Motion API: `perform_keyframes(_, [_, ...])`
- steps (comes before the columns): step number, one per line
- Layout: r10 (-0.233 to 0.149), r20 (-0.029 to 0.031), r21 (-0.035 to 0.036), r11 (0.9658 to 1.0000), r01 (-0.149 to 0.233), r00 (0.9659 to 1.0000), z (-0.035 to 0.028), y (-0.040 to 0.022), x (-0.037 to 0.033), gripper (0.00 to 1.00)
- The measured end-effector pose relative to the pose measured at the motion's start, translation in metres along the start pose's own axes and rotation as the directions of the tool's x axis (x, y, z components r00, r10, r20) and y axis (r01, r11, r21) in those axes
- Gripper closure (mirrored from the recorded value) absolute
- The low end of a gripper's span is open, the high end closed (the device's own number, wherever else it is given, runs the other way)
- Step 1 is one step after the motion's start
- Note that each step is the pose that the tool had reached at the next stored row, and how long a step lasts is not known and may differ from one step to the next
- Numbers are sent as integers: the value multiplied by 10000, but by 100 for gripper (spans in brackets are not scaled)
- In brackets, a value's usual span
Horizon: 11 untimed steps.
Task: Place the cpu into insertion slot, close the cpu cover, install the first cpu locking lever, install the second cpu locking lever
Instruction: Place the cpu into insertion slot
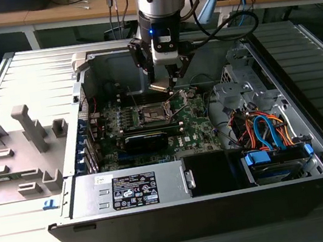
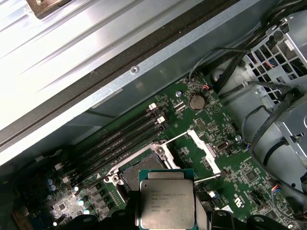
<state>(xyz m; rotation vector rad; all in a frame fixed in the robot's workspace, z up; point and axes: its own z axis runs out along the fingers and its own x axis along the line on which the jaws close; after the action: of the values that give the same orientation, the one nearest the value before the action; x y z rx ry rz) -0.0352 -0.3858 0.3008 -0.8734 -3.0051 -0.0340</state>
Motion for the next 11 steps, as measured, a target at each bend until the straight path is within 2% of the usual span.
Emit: perform_keyframes(11, [103,2,-1,9999,-103,9999,1,-6,-4,45])
